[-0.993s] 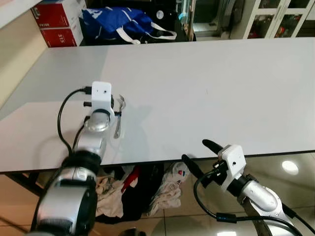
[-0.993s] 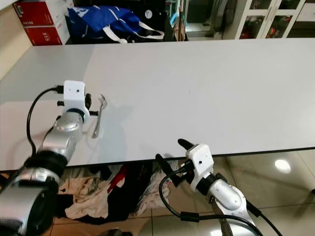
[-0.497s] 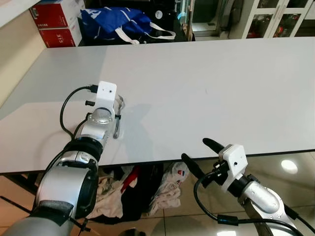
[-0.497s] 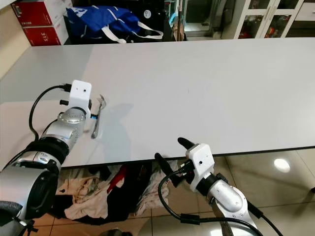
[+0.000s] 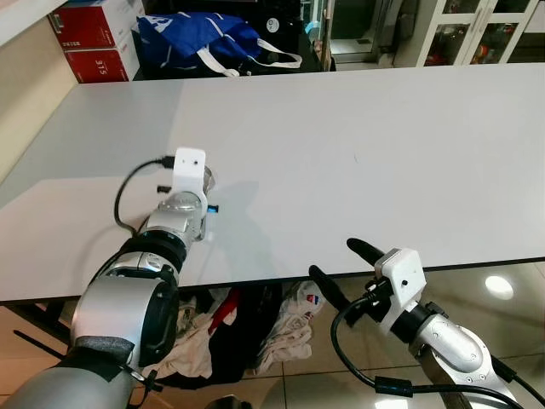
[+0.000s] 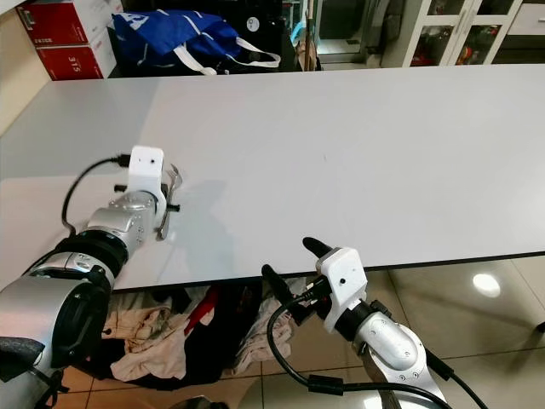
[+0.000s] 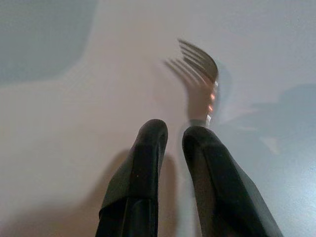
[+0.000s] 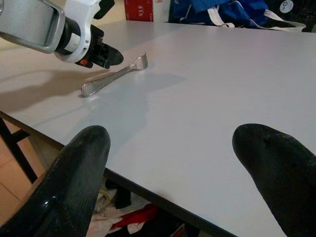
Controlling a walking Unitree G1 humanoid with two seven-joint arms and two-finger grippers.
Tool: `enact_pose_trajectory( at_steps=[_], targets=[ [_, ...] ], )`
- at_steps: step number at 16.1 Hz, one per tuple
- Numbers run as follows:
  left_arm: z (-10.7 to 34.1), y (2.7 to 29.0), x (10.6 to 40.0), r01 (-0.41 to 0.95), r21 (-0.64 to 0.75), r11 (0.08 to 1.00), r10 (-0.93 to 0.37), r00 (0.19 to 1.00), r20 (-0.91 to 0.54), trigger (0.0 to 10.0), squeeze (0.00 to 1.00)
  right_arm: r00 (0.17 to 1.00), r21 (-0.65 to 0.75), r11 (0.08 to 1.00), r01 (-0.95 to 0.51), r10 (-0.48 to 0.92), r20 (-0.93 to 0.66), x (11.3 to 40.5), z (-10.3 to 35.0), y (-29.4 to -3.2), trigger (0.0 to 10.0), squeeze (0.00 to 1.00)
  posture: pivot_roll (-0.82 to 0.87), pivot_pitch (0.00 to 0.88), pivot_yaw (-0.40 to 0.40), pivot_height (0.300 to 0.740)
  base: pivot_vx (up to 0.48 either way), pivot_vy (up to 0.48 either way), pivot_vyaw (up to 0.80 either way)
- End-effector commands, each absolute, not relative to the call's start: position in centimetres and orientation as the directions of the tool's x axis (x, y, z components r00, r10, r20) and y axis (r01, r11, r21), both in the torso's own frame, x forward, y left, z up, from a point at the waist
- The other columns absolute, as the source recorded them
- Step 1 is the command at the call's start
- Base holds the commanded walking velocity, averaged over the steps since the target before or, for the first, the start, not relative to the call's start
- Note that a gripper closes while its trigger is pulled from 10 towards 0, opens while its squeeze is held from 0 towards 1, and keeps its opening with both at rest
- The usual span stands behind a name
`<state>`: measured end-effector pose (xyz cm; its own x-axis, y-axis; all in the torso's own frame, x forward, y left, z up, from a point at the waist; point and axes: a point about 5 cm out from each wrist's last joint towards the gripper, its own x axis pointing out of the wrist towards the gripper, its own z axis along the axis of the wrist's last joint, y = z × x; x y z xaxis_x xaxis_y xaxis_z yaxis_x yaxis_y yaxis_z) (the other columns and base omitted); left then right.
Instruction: Setting the table
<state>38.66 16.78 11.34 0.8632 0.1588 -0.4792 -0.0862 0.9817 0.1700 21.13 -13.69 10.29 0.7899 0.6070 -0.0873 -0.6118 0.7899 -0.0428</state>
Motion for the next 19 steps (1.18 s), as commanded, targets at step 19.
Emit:
enact_pose_trajectory(
  at_steps=[19],
  targets=[
    [14.1, 13.7, 40.0, 0.012, 0.193, 0.981, 0.067, 0.915, -0.397, 10.0, 0.00, 0.791, -0.035, 0.792, -0.610, 0.604, -0.097, 20.9, 9.3, -11.9, 10.0, 0.00, -0.15, 0.020, 0.067, 0.731, 0.000, 0.000, 0.00]
  ],
)
